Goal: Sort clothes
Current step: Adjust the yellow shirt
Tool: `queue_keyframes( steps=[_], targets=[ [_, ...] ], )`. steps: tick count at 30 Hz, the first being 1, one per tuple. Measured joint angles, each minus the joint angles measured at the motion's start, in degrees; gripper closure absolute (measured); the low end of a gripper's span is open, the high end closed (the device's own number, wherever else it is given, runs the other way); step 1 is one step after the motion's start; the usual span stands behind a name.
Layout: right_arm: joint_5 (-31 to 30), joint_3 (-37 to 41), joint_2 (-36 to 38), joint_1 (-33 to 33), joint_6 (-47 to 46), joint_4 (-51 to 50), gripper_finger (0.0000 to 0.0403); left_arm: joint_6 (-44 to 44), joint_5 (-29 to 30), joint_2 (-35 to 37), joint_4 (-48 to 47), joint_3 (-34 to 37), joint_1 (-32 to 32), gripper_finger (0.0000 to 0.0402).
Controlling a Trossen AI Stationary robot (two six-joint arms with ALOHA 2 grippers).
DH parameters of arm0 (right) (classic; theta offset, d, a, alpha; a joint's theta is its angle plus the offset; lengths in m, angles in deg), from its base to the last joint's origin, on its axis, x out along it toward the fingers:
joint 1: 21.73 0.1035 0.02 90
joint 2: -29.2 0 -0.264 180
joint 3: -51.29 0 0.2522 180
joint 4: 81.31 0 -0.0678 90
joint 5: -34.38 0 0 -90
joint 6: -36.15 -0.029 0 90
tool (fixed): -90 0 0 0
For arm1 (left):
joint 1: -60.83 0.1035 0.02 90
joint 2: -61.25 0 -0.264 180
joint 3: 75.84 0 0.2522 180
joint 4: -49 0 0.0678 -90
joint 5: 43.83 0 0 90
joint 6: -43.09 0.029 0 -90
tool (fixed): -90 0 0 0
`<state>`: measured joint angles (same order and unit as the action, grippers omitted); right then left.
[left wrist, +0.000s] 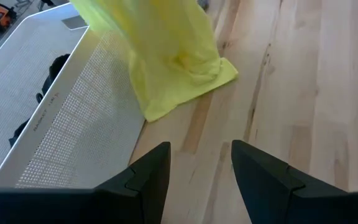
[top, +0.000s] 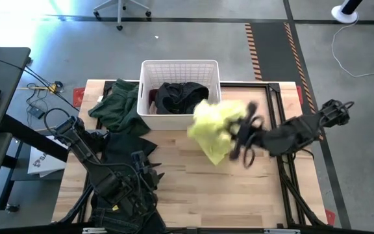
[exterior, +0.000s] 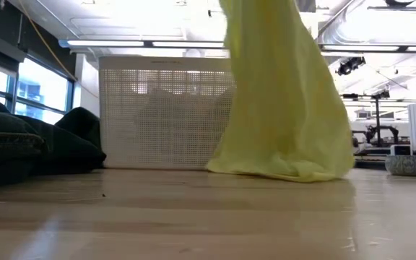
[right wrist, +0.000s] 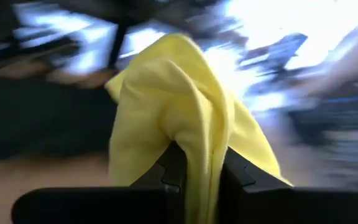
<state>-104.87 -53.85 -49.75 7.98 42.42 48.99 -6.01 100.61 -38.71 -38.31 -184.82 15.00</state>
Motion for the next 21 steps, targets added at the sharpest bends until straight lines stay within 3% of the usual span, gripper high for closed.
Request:
queue_keyframes(
  steps=[5, 9, 11, 13, 18, 21],
  targets=[
    [27.49, 2.40, -2.17, 3.52, -18.49, -14.37, 0.0368, -0.35, 0.16, 0.00, 0.17, 0.00, -0.87, 0.0234],
    [41.60, 9.69, -3.46, 8.69, -22.91, -9.66, 0.0368, -0.31, 1.34, 0.00, 0.15, 0.00, -0.92, 0.0234],
    [39.97, 13.02, -3.20, 9.91, -23.79, -4.66, 0.0368, -0.26, 1.96, 0.00, 0.15, 0.00, -0.90, 0.0234],
    [33.71, 16.00, -3.04, 9.47, -25.80, -3.65, 0.0368, 0.53, 2.11, 0.00, 0.16, 0.00, -0.52, 0.0234],
    [23.23, 23.20, -2.99, 3.90, -35.54, -10.00, 0.0368, 1.25, 2.13, 0.00, 0.13, 0.00, 0.53, 0.0234],
    [22.73, 27.48, -2.87, -0.20, -40.23, -13.30, 0.0368, 1.82, 1.77, 0.00, 0.09, 0.00, 0.93, 0.0234]
  ],
)
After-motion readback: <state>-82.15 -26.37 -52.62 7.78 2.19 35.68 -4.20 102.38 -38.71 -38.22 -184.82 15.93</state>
